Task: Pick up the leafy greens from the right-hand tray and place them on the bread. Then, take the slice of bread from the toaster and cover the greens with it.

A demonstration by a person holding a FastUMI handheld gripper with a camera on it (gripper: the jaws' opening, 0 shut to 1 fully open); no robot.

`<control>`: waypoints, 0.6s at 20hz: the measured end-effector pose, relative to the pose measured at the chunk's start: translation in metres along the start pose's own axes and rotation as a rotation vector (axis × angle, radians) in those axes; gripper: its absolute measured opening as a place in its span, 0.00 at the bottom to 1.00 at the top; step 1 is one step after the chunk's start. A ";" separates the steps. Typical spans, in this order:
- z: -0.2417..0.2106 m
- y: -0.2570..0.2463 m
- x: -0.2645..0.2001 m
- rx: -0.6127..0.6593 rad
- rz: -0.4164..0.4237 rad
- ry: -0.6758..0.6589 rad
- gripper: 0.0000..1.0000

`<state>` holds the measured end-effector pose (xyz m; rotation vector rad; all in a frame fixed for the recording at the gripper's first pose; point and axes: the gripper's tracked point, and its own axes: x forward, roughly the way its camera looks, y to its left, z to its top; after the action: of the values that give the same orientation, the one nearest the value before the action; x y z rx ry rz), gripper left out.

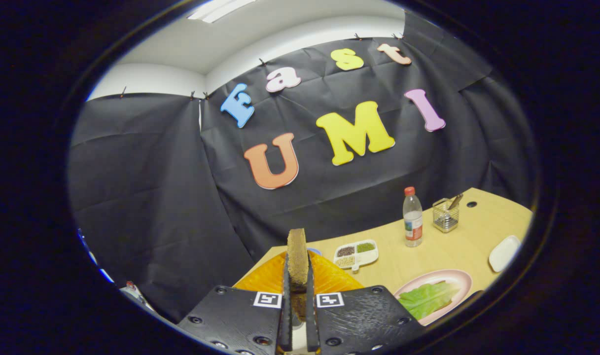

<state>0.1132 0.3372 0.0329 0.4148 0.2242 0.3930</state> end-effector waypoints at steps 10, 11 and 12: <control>-0.027 -0.127 -0.020 -0.009 -0.200 0.013 0.11; -0.037 -0.136 -0.018 -0.006 -0.211 0.027 0.11; -0.049 -0.143 -0.014 -0.002 -0.215 0.045 0.11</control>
<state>0.1323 0.2277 -0.0706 0.3759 0.3096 0.1911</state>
